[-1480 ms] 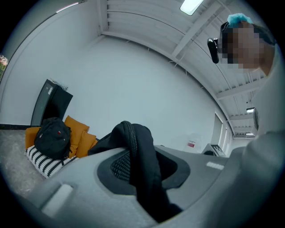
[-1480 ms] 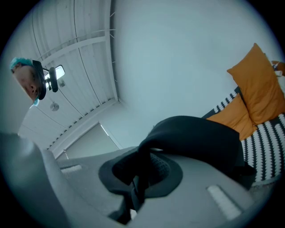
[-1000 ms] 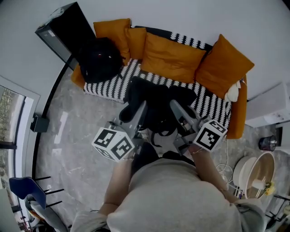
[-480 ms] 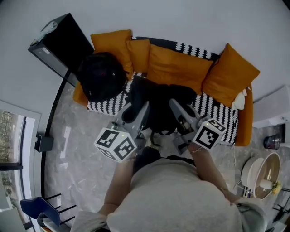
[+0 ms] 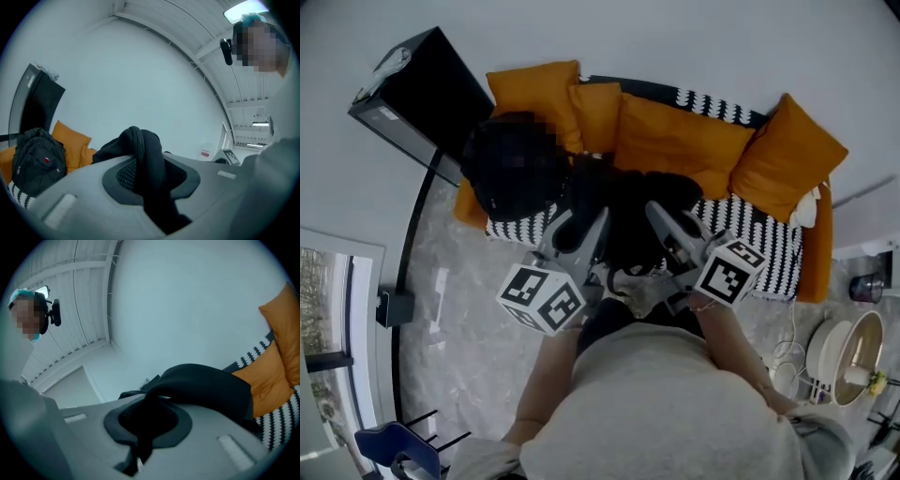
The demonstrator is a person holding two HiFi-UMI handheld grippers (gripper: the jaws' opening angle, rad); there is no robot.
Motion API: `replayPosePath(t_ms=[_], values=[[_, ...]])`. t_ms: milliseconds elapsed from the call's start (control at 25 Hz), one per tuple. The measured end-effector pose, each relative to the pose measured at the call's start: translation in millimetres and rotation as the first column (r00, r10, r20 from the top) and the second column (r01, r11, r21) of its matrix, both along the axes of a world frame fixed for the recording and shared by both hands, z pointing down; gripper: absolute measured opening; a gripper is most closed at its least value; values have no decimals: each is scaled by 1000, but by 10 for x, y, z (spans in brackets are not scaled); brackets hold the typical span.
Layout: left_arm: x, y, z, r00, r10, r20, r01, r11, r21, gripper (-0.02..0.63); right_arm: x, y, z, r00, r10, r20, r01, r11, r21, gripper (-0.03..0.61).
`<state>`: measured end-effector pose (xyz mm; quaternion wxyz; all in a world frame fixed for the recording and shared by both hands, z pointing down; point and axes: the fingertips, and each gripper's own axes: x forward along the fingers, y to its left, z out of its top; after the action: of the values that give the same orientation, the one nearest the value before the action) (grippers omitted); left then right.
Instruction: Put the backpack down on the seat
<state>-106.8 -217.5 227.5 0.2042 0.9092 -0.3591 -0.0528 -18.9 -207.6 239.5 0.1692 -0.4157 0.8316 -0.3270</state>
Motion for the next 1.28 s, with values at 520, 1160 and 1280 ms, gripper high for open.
replayPosePath(t_ms=[520, 1160, 1280], values=[[-150, -422, 266, 999, 12, -35, -14, 998, -56, 97, -152, -442, 227, 999, 13, -41, -16, 998, -64, 20], [-67, -851, 782, 1000, -30, -4, 29, 986, -165, 97, -88, -920, 734, 995, -78, -65, 65, 981, -181, 20], [-3, -964, 954, 1000, -27, 2, 27, 980, -199, 97, -25, -1041, 884, 994, -87, -71, 70, 976, -206, 20]])
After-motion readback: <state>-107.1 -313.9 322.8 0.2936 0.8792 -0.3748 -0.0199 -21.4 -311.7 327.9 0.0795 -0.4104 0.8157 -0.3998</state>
